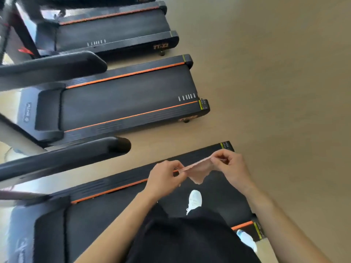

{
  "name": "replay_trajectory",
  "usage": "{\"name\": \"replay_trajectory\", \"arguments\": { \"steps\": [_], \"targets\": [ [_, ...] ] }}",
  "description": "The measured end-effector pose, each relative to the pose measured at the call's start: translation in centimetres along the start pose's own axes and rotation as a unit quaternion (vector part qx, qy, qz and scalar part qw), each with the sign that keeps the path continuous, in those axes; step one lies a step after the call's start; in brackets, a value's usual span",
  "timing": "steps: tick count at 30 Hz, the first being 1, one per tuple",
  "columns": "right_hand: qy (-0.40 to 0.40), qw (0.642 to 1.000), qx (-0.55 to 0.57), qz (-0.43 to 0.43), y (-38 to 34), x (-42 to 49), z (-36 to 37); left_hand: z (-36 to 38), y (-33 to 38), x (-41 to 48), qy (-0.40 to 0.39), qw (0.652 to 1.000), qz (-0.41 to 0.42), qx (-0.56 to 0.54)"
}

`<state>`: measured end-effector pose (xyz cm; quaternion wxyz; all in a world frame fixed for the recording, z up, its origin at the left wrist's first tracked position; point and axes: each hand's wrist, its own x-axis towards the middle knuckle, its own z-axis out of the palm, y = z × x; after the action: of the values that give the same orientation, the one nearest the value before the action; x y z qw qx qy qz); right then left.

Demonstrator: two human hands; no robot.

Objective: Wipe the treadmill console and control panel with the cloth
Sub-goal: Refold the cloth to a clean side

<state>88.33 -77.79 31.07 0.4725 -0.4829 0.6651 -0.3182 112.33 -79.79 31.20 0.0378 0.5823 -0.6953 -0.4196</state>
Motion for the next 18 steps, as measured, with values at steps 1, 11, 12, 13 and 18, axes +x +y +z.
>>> {"name": "replay_trajectory", "arguments": {
  "steps": [1, 11, 12, 13, 18],
  "targets": [
    [0.007, 1.000, 0.003, 0.000, 0.2, 0.7, -0.9, 0.2, 0.7, 0.7, -0.006, 1.000, -0.012, 0.003],
    [0.081, 0.996, -0.025, -0.003, -0.7, 12.8, -4.9, -3.4, 1.2, 10.1, -0.008, 0.968, -0.021, -0.250],
    [0.069, 0.997, -0.038, -0.008, -1.3, 14.2, -5.1, -4.3, 1.1, 11.5, 0.014, 0.956, -0.024, -0.291],
    [0.047, 0.997, -0.054, -0.013, -2.0, 15.7, -5.3, -5.2, 0.8, 12.9, 0.036, 0.943, -0.028, -0.329],
    [-0.059, 0.984, -0.166, -0.010, -6.6, 23.5, -4.9, -10.6, -0.6, 21.1, 0.086, 0.882, -0.046, -0.462]
  ]
}}
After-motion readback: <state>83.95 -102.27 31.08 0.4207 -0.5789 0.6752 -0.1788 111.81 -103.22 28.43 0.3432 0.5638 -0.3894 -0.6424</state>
